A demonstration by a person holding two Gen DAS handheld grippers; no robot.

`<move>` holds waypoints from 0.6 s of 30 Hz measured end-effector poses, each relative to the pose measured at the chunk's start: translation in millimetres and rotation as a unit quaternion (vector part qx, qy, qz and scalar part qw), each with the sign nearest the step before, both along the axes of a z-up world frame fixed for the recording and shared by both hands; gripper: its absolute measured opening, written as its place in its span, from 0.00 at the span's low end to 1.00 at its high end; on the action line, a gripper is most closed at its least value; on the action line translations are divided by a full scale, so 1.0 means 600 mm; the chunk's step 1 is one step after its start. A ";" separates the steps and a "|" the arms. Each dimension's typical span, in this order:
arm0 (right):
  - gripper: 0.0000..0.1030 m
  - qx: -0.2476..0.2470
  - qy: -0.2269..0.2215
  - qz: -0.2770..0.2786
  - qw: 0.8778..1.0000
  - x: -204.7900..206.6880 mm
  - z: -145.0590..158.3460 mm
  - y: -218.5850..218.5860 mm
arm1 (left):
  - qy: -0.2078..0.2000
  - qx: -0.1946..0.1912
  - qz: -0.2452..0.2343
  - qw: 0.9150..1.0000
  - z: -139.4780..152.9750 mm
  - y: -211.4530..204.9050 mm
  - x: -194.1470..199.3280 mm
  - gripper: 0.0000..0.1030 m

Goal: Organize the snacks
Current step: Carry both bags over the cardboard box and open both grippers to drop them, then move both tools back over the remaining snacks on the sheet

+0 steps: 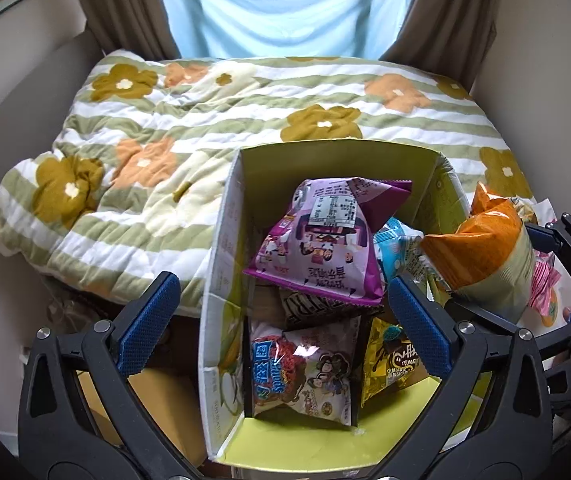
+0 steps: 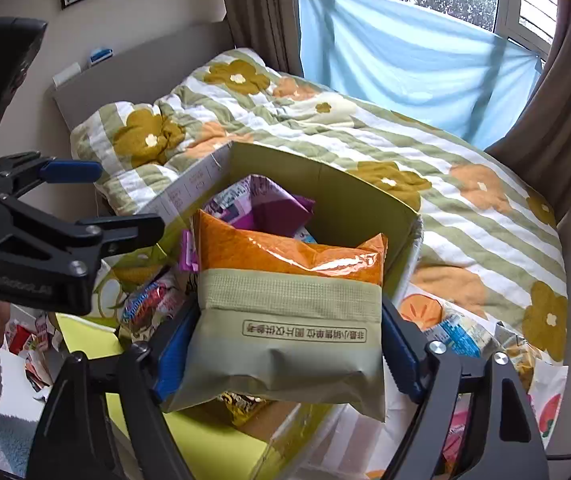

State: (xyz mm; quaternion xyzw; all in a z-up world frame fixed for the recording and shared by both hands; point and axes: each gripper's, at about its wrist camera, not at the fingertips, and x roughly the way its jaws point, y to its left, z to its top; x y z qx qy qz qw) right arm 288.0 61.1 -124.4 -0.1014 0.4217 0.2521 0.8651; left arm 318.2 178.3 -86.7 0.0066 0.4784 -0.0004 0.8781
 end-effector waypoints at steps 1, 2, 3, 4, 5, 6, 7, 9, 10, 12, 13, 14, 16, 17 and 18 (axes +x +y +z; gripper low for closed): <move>0.93 0.009 0.005 0.004 1.000 0.000 -0.002 0.000 | -0.001 -0.001 0.001 1.000 0.001 0.004 -0.003 1.00; 0.96 0.015 0.008 0.010 1.000 -0.002 -0.003 0.002 | -0.001 -0.002 0.003 1.000 0.000 0.007 -0.008 1.00; 0.99 0.016 0.005 0.011 1.000 -0.005 -0.004 0.002 | 0.000 -0.002 0.004 1.000 -0.002 0.009 -0.010 1.00; 0.99 0.013 0.000 0.012 1.000 -0.010 -0.006 0.001 | 0.003 -0.002 0.006 1.000 -0.005 0.010 -0.012 1.00; 0.99 0.009 -0.002 0.013 1.000 -0.014 -0.007 0.001 | 0.006 -0.002 0.006 1.000 -0.009 0.012 -0.014 1.00; 0.99 0.004 -0.003 0.013 1.000 -0.019 -0.010 0.000 | 0.009 -0.005 0.005 1.000 -0.015 0.012 -0.016 1.00; 0.99 0.000 -0.003 0.012 1.000 -0.022 -0.013 0.000 | 0.012 -0.007 0.004 1.000 -0.019 0.012 -0.017 1.00; 0.99 -0.008 0.003 0.005 1.000 -0.030 -0.019 -0.003 | 0.017 -0.010 0.003 1.000 -0.026 0.011 -0.020 1.00; 0.99 -0.007 0.006 0.004 1.000 -0.033 -0.020 -0.004 | 0.019 -0.011 0.002 1.000 -0.029 0.011 -0.022 1.00; 0.99 -0.007 0.003 -0.002 1.000 -0.038 -0.018 -0.006 | 0.019 -0.014 0.000 1.000 -0.032 0.010 -0.025 1.00; 0.99 -0.008 0.001 -0.004 1.000 -0.039 -0.016 -0.008 | 0.019 -0.015 -0.002 1.000 -0.031 0.010 -0.026 1.00; 0.99 -0.010 0.000 -0.007 1.000 -0.042 -0.015 -0.009 | 0.018 -0.016 -0.003 1.000 -0.032 0.010 -0.029 1.00; 0.99 -0.009 -0.003 -0.014 1.000 -0.046 -0.010 -0.012 | 0.016 -0.017 -0.007 1.000 -0.028 0.009 -0.033 1.00; 0.99 -0.007 -0.004 -0.017 1.000 -0.049 -0.007 -0.014 | 0.014 -0.017 -0.009 1.000 -0.025 0.008 -0.033 1.00; 0.99 -0.005 -0.004 -0.021 1.000 -0.051 -0.004 -0.018 | 0.013 -0.018 -0.012 1.000 -0.023 0.007 -0.035 1.00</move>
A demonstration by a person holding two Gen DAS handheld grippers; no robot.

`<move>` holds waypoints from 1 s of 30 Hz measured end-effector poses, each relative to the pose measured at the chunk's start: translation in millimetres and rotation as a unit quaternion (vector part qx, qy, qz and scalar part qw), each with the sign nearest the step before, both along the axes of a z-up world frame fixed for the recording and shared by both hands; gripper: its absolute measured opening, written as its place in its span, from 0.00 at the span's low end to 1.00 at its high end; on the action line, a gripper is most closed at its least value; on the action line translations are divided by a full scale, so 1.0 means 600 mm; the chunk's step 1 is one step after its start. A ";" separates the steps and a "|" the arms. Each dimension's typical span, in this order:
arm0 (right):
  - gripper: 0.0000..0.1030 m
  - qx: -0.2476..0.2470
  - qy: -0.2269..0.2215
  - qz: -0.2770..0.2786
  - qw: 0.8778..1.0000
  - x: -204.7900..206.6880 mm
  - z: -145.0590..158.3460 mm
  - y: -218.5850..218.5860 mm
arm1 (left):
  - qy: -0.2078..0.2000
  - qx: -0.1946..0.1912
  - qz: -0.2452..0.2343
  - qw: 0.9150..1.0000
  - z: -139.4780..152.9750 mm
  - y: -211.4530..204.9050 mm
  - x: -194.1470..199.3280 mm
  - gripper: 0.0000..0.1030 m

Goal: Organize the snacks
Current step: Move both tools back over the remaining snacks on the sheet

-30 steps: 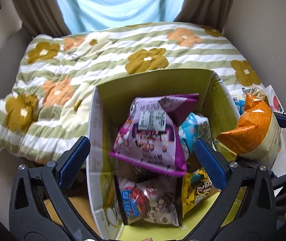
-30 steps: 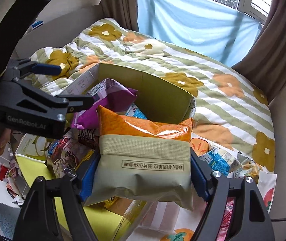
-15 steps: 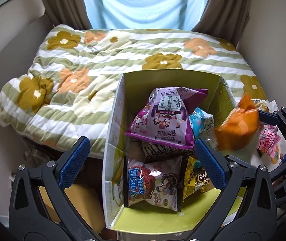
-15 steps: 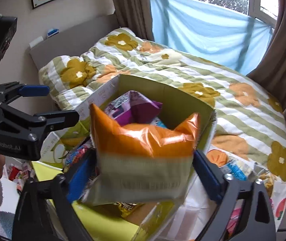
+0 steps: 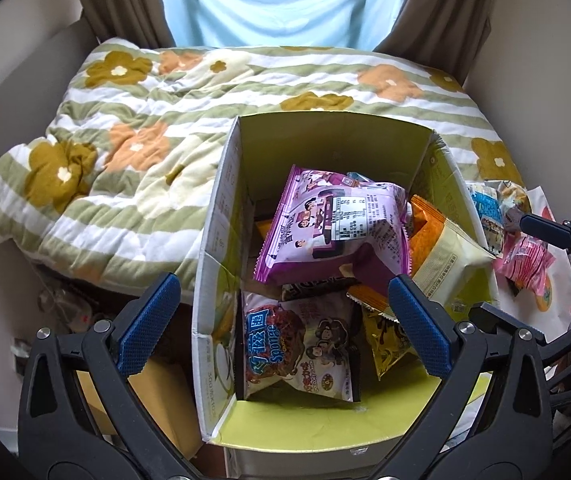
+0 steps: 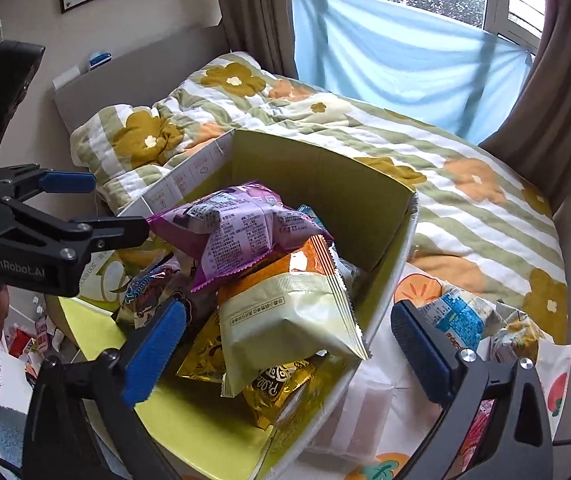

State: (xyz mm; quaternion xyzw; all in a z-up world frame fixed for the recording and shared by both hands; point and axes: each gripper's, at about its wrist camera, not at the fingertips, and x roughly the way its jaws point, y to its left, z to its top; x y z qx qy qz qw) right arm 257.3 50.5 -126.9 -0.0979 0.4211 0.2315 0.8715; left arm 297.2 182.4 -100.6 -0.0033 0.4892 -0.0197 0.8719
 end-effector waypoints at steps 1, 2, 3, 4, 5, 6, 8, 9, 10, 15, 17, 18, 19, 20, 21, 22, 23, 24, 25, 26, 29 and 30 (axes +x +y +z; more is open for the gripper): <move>0.99 0.002 -0.001 -0.006 1.000 -0.003 0.003 -0.002 | -0.002 0.000 -0.003 1.000 0.003 -0.002 -0.001 1.00; 0.99 0.003 -0.002 -0.010 1.000 -0.007 0.005 -0.004 | -0.005 -0.002 -0.008 1.000 0.006 -0.004 -0.003 1.00; 0.99 0.005 -0.004 -0.015 1.000 -0.011 0.009 -0.007 | -0.006 -0.003 -0.012 1.000 0.010 -0.008 -0.003 1.00; 0.99 0.007 -0.005 -0.022 1.000 -0.014 0.013 -0.010 | -0.008 -0.005 -0.018 1.000 0.012 -0.011 -0.004 1.00; 0.99 0.008 -0.007 -0.028 1.000 -0.017 0.016 -0.012 | -0.010 -0.006 -0.023 1.000 0.014 -0.014 -0.004 1.00; 0.99 0.008 -0.008 -0.033 0.999 -0.020 0.018 -0.015 | -0.012 -0.006 -0.030 0.999 0.016 -0.019 -0.005 1.00; 0.99 0.008 -0.012 -0.047 0.999 -0.026 0.024 -0.021 | -0.015 -0.008 -0.047 0.999 0.019 -0.030 -0.005 1.00; 0.99 0.007 -0.014 -0.055 0.998 -0.029 0.027 -0.025 | -0.017 -0.009 -0.053 0.998 0.020 -0.032 -0.006 1.00; 0.99 0.007 -0.016 -0.063 0.998 -0.032 0.030 -0.032 | -0.019 -0.009 -0.062 0.998 0.021 -0.039 -0.007 1.00; 0.99 0.008 -0.023 -0.092 0.995 -0.044 0.042 -0.076 | -0.026 -0.007 -0.078 0.997 0.032 -0.076 -0.015 1.00; 0.99 0.003 -0.026 -0.104 0.994 -0.047 0.047 -0.108 | -0.030 -0.009 -0.082 0.996 0.040 -0.093 -0.020 1.00; 0.99 0.002 -0.025 -0.108 0.994 -0.047 0.048 -0.123 | -0.033 -0.008 -0.083 0.996 0.044 -0.104 -0.023 1.00; 0.99 0.001 -0.023 -0.112 0.993 -0.046 0.049 -0.144 | -0.036 -0.007 -0.085 0.996 0.048 -0.117 -0.026 1.00; 0.99 0.000 -0.022 -0.115 0.993 -0.046 0.050 -0.158 | -0.038 -0.006 -0.085 0.996 0.051 -0.130 -0.028 1.00; 0.99 -0.002 -0.022 -0.117 0.993 -0.044 0.051 -0.179 | -0.040 -0.005 -0.085 0.996 0.053 -0.141 -0.028 1.00; 0.99 -0.005 -0.024 -0.120 0.992 -0.043 0.051 -0.201 | -0.042 -0.004 -0.084 0.996 0.055 -0.154 -0.030 1.00; 0.99 -0.008 -0.024 -0.121 0.992 -0.042 0.051 -0.214 | -0.043 -0.003 -0.082 0.996 0.057 -0.169 -0.031 1.00; 0.99 -0.011 -0.022 -0.120 0.992 -0.040 0.050 -0.234 | -0.043 -0.003 -0.077 0.996 0.057 -0.185 -0.032 1.00; 0.99 -0.014 -0.018 -0.119 0.993 -0.038 0.047 -0.252 | -0.041 -0.007 -0.070 0.997 0.058 -0.202 -0.033 1.00; 0.99 -0.016 -0.013 -0.119 0.993 -0.036 0.044 -0.266 | -0.040 -0.012 -0.067 0.997 0.057 -0.216 -0.034 1.00; 0.99 -0.021 -0.006 -0.110 0.994 -0.031 0.035 -0.314 | -0.040 -0.014 -0.054 0.998 0.052 -0.275 -0.040 1.00; 0.99 -0.027 -0.009 -0.107 0.994 -0.030 0.031 -0.328 | -0.040 -0.011 -0.049 0.998 0.049 -0.295 -0.043 1.00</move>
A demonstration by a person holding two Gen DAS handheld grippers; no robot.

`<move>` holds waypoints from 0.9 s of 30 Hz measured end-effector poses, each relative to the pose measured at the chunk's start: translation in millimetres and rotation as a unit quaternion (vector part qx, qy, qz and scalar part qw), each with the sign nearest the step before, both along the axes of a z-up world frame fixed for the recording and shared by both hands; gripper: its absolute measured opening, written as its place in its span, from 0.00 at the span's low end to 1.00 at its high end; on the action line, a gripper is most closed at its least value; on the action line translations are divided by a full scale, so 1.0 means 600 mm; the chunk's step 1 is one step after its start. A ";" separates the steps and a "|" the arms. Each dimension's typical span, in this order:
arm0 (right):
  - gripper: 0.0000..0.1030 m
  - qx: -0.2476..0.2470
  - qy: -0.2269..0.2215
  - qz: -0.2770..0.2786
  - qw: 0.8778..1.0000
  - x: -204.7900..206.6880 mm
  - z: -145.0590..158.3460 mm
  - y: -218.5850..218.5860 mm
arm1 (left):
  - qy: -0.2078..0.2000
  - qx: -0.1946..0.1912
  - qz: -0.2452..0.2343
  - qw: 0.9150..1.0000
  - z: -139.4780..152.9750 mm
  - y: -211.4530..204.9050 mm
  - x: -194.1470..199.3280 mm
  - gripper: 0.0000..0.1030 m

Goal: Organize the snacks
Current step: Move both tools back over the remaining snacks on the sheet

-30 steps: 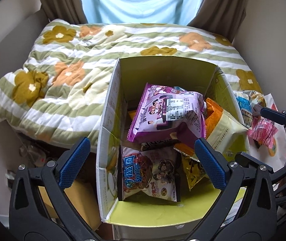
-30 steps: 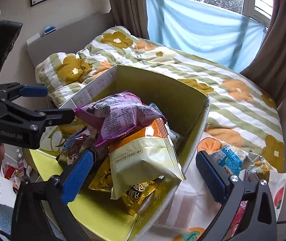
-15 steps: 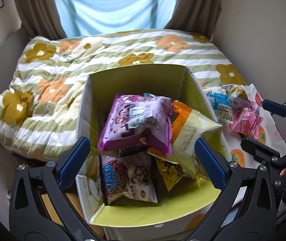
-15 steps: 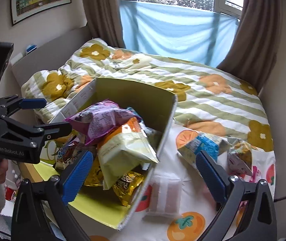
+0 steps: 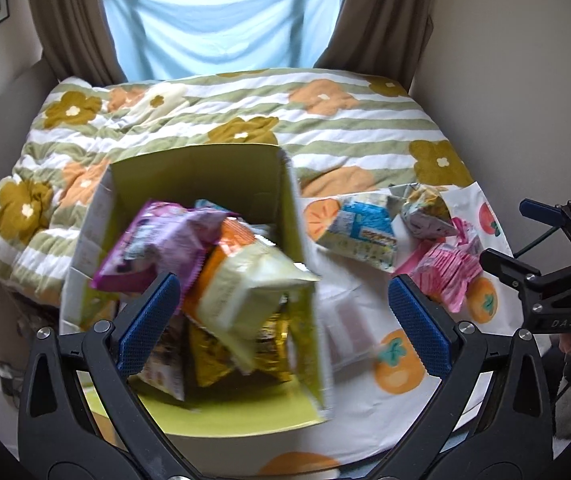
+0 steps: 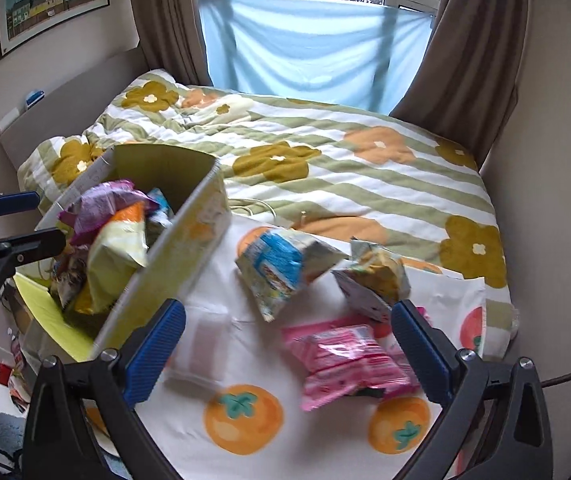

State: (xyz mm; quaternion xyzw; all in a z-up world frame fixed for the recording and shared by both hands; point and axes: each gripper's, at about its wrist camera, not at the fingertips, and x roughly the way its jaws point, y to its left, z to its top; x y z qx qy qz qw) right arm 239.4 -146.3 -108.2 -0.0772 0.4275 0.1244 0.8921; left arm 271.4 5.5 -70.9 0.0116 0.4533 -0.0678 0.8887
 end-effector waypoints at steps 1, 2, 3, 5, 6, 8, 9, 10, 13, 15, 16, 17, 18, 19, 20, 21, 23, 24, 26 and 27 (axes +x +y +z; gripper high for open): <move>0.99 -0.006 0.001 0.005 1.000 0.003 -0.005 -0.013 | 0.000 0.001 0.007 1.000 -0.002 -0.016 -0.002 1.00; 0.99 -0.007 0.004 0.009 1.000 0.005 -0.010 -0.023 | -0.002 0.000 0.014 1.000 -0.003 -0.030 -0.006 1.00; 0.99 -0.006 0.008 0.017 1.000 0.010 -0.015 -0.035 | -0.004 0.000 0.025 1.000 -0.005 -0.047 -0.010 1.00; 0.99 -0.003 0.013 0.030 0.999 0.015 -0.023 -0.055 | -0.015 0.008 0.049 0.999 -0.008 -0.082 -0.024 1.00; 0.99 -0.002 0.013 0.038 0.999 0.019 -0.028 -0.066 | -0.022 0.010 0.059 0.998 -0.009 -0.099 -0.032 1.00; 0.99 0.000 0.015 0.051 0.999 0.025 -0.037 -0.081 | -0.034 0.010 0.079 0.996 -0.018 -0.133 -0.050 1.00; 0.99 0.003 0.019 0.059 0.998 0.030 -0.044 -0.089 | -0.033 0.009 0.088 0.996 -0.027 -0.144 -0.058 1.00; 0.99 0.006 0.022 0.066 0.998 0.033 -0.051 -0.095 | -0.028 0.006 0.095 0.995 -0.040 -0.156 -0.062 1.00; 0.99 0.014 0.036 0.089 0.995 0.039 -0.077 -0.109 | 0.001 0.013 0.119 0.993 -0.094 -0.183 -0.069 1.00; 0.99 0.014 0.040 0.100 0.994 0.039 -0.093 -0.114 | 0.024 0.026 0.127 0.991 -0.136 -0.196 -0.066 1.00; 0.99 0.015 0.042 0.104 0.994 0.039 -0.103 -0.117 | 0.034 0.029 0.129 0.991 -0.153 -0.201 -0.064 1.00; 0.99 0.016 0.044 0.106 0.993 0.039 -0.110 -0.119 | 0.040 0.033 0.133 0.990 -0.170 -0.205 -0.061 1.00; 0.99 0.020 0.047 0.109 0.993 0.039 -0.120 -0.122 | 0.047 0.038 0.139 0.988 -0.186 -0.207 -0.056 1.00; 0.99 0.024 0.052 0.111 0.992 0.041 -0.129 -0.125 | 0.054 0.042 0.148 0.987 -0.202 -0.208 -0.049 1.00; 0.99 0.027 0.054 0.113 0.992 0.042 -0.135 -0.129 | 0.059 0.046 0.162 0.984 -0.216 -0.206 -0.041 1.00; 0.99 0.030 0.056 0.116 0.991 0.043 -0.142 -0.131 | 0.062 0.049 0.173 0.982 -0.226 -0.205 -0.038 1.00; 0.99 0.030 0.056 0.122 0.990 0.046 -0.153 -0.133 | 0.074 0.051 0.200 0.976 -0.252 -0.199 -0.020 1.00; 0.99 0.028 0.056 0.126 0.990 0.047 -0.159 -0.133 | 0.078 0.051 0.209 0.974 -0.261 -0.196 -0.013 1.00; 0.99 0.025 0.058 0.133 0.989 0.049 -0.167 -0.131 | 0.091 0.052 0.222 0.970 -0.281 -0.193 0.002 1.00; 0.99 0.021 0.059 0.136 0.989 0.051 -0.172 -0.128 | 0.098 0.051 0.225 0.968 -0.290 -0.192 0.010 1.00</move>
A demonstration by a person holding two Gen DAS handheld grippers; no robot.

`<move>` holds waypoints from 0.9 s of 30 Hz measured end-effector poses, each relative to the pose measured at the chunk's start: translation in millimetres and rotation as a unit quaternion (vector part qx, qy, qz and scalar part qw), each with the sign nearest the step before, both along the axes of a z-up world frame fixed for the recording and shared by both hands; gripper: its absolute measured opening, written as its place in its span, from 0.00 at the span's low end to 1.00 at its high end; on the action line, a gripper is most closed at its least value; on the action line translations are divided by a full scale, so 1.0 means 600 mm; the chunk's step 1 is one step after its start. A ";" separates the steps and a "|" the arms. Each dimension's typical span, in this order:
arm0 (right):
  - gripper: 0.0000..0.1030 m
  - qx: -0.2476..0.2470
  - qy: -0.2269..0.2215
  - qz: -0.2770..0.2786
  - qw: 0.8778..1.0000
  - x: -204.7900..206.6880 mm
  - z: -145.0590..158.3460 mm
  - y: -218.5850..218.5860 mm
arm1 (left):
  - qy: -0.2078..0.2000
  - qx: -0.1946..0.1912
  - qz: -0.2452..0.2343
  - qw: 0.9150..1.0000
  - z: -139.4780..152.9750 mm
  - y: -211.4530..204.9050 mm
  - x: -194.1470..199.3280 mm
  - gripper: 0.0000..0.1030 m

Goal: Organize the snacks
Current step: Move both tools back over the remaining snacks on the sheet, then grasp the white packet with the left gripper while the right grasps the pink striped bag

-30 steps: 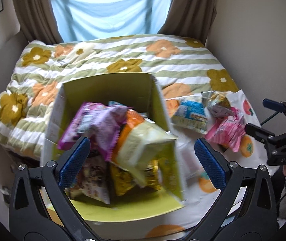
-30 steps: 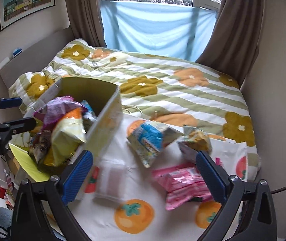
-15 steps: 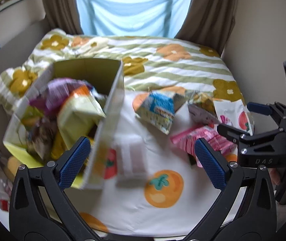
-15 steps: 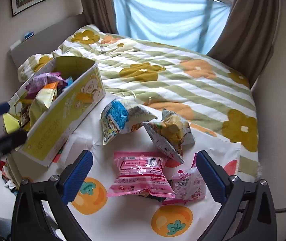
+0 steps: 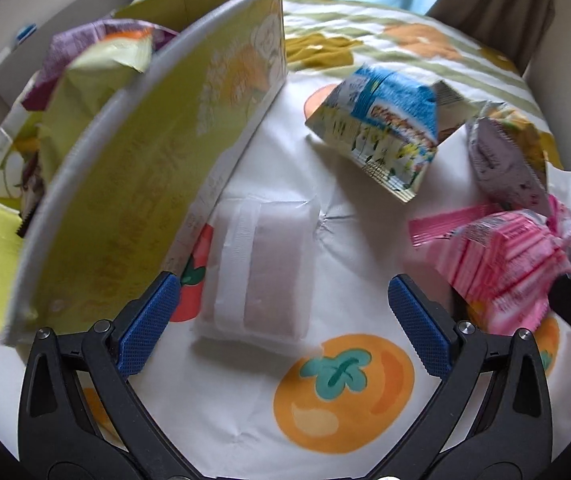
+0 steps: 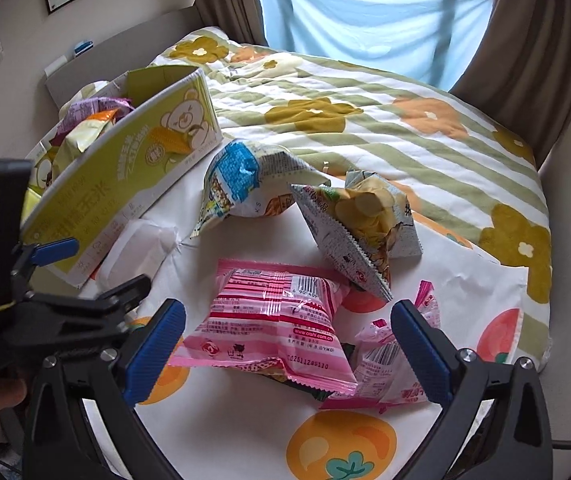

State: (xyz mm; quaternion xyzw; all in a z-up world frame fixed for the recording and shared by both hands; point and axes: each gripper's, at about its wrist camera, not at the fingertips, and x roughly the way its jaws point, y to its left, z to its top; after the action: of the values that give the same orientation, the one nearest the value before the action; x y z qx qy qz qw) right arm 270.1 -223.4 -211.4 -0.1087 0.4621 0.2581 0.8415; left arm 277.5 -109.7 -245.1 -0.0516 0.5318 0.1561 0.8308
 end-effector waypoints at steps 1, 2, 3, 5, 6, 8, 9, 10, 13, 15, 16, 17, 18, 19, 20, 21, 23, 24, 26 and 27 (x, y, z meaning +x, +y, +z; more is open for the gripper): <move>0.99 -0.004 0.000 0.004 1.000 0.001 -0.004 0.002 | 0.006 0.000 0.004 1.000 -0.009 0.001 0.008 1.00; 0.99 -0.007 0.001 0.007 1.000 0.002 -0.007 0.004 | 0.010 0.002 0.007 1.000 -0.013 0.002 0.013 1.00; 0.99 -0.009 0.002 0.009 1.000 0.003 -0.011 0.006 | 0.014 0.004 0.011 1.000 -0.018 0.005 0.018 1.00; 0.99 -0.006 0.007 0.011 1.000 0.006 -0.017 0.009 | 0.021 0.007 0.020 1.000 -0.025 0.011 0.025 1.00; 0.99 -0.005 0.011 0.012 1.000 0.008 -0.019 0.011 | 0.025 0.009 0.024 0.999 -0.027 0.014 0.028 1.00; 0.99 -0.003 0.014 0.014 1.000 0.010 -0.023 0.014 | 0.035 0.009 0.026 0.999 -0.033 0.018 0.035 1.00; 0.99 -0.002 0.014 0.015 1.000 0.011 -0.023 0.015 | 0.044 0.005 0.024 0.999 -0.038 0.018 0.041 1.00; 0.99 -0.001 0.015 0.015 1.000 0.013 -0.024 0.015 | 0.052 -0.002 0.022 0.998 -0.044 0.019 0.044 1.00; 0.99 0.002 0.017 0.013 1.000 0.014 -0.023 0.017 | 0.062 -0.007 0.012 0.998 -0.052 0.014 0.048 1.00; 0.99 0.000 0.018 0.012 1.000 0.013 -0.024 0.018 | 0.063 -0.007 0.004 0.998 -0.052 0.010 0.048 1.00; 0.99 -0.002 0.019 0.011 1.000 0.013 -0.027 0.017 | 0.060 -0.013 -0.002 0.998 -0.050 0.008 0.047 1.00; 0.99 -0.004 0.020 0.011 1.000 0.013 -0.029 0.019 | 0.057 -0.019 -0.009 0.998 -0.048 0.005 0.045 1.00; 0.99 -0.006 0.021 0.010 1.000 0.013 -0.032 0.019 | 0.055 -0.024 -0.013 0.998 -0.047 0.004 0.043 1.00; 0.99 -0.006 0.024 0.009 1.000 0.013 -0.034 0.019 | 0.053 -0.027 -0.015 0.998 -0.046 0.003 0.042 1.00; 0.99 -0.005 0.026 0.008 1.000 0.013 -0.035 0.019 | 0.051 -0.031 -0.013 0.998 -0.045 0.005 0.041 1.00; 0.99 -0.004 0.028 0.007 1.000 0.012 -0.037 0.020 | 0.052 -0.030 -0.006 0.998 -0.044 0.008 0.040 1.00; 0.99 -0.004 0.030 0.006 1.000 0.011 -0.040 0.023 | 0.056 -0.031 0.012 0.998 -0.048 0.019 0.040 0.99; 0.99 -0.006 0.030 0.007 0.999 0.010 -0.040 0.025 | 0.057 -0.041 0.016 0.997 -0.052 0.021 0.038 0.99; 0.99 -0.009 0.030 0.011 0.999 0.007 -0.042 0.029 | 0.063 -0.058 0.019 0.996 -0.064 0.023 0.035 0.99; 0.99 -0.013 0.029 0.013 0.999 0.006 -0.043 0.032 | 0.068 -0.063 0.020 0.996 -0.072 0.026 0.038 0.98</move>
State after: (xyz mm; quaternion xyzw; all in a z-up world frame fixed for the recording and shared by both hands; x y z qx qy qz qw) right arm 273.7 -204.3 -237.4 -0.1177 0.4885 0.2657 0.8227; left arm 300.1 -94.0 -288.1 -0.1034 0.5944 0.1417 0.7848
